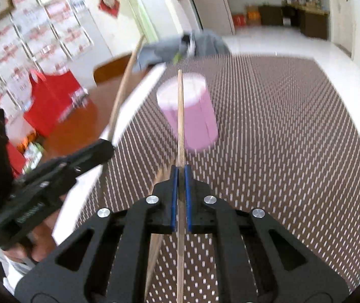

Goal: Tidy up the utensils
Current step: 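Lift the chopstick with the left gripper and carry it over the pink cup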

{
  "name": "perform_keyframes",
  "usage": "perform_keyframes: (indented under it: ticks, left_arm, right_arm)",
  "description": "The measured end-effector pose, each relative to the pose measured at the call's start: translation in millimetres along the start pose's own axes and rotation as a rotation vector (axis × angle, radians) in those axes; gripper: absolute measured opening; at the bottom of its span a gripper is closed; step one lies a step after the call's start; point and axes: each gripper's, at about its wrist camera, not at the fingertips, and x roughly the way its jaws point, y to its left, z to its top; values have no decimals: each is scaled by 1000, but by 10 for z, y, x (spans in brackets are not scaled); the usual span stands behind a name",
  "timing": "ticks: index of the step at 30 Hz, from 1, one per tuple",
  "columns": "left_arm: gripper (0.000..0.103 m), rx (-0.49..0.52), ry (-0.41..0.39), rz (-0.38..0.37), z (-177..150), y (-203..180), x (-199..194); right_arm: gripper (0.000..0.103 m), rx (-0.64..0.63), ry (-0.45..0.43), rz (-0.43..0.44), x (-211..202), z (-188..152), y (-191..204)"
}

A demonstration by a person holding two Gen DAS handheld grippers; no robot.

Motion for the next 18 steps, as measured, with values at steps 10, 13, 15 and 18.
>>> perform_keyframes:
  ticks: [10, 13, 15, 18]
  left_arm:
    - [5, -20, -229, -3, 627, 101, 336]
    - [5, -29, -290, 2, 794, 144, 414]
    - [5, -33, -324, 6, 894, 162, 478]
    - [6, -27, -371, 19, 979, 165, 562]
  right_arm:
    - [6, 2, -284, 60, -192, 556, 147]
    - [6, 7, -366, 67, -92, 711, 105]
    - [6, 17, -408, 64, -37, 805, 85]
    - [6, 31, -467, 73, 14, 899, 61]
